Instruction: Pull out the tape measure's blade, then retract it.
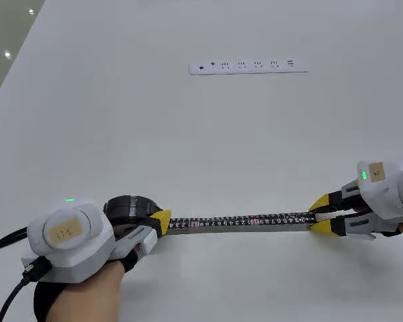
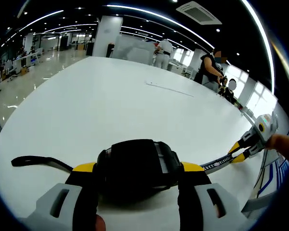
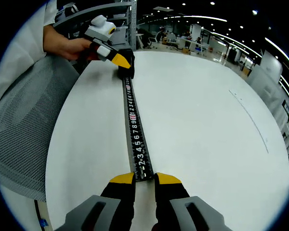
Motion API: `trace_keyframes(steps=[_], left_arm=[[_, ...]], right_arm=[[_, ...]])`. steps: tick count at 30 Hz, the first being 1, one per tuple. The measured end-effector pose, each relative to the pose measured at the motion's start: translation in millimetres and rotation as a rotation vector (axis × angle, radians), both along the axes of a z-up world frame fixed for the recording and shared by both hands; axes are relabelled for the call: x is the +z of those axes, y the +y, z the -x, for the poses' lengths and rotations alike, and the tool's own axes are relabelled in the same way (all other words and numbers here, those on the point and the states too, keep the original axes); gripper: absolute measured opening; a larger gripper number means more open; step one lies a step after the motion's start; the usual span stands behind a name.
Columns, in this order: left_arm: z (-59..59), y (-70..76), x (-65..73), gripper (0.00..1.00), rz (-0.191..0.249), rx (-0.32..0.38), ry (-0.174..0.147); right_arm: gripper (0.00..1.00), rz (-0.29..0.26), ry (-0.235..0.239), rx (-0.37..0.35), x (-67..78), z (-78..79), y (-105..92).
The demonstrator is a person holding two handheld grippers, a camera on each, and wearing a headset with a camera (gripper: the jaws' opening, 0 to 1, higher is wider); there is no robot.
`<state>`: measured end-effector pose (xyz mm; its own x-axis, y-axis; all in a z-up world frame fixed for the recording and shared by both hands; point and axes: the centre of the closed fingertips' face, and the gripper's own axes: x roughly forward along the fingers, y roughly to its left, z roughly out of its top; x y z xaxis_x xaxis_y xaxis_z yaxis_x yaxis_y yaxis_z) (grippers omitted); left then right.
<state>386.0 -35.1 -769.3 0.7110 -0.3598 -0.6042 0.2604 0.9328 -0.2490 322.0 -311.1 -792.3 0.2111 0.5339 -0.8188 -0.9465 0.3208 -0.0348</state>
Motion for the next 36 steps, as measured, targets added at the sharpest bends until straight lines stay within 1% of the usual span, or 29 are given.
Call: trace_keyframes(steps=[4,7,12,17,19,22,25,27,29,31,36], left_arm=[[-0.3,0.2,0.3,0.63,0.0,0.005,-0.004],[-0.3,0.4,0.1,0.63,0.001,0.005,0.002],[0.8,0.7,1.3,0.63,-0.004,0.004,-0.005],[0.9,1.0,1.5,0.62,-0.004,0.007,-0.004],[1.0,1.2,1.1,0.62,-0.014,0.0,-0.004],[1.7,1.1,1.1,0.61,-0.02,-0.004,-0.004],[2.0,1.4,1.2,0.61,-0.025,0.0,-0.003],[2.3,1.3,0.9,0.6,-0.026,-0.001,0.002],[2.2,1.6,0.6,0.6,-0.026,-0.003,0.007],[2.4,1.7,0.5,0.59,-0.029,-0.006,0.008],[3.1,2.1,0.3,0.59,-0.026,-0.006,0.016]], right_arm=[[0.13,0.0,0.003,-0.008,0.3,-0.2,0.4],[0.13,0.0,0.003,-0.011,0.8,-0.4,0.5],[0.13,0.0,0.005,-0.013,0.4,-1.0,-0.3],[0.13,0.001,0.004,-0.015,0.5,-0.6,-0.4],[0.13,0.002,0.002,-0.013,0.5,-0.7,-0.5],[0.13,0.003,0.004,-0.017,0.6,-0.9,-0.8],[0.12,0.011,-0.004,-0.015,0.3,-2.0,-2.6],[0.12,0.009,-0.005,-0.013,0.2,-2.2,-2.9],[0.12,0.018,-0.018,-0.005,0.5,-3.0,-3.1],[0.11,0.014,-0.009,-0.004,0.4,-1.4,-2.2],[0.11,0.016,-0.01,-0.002,0.9,-1.0,-0.7]])
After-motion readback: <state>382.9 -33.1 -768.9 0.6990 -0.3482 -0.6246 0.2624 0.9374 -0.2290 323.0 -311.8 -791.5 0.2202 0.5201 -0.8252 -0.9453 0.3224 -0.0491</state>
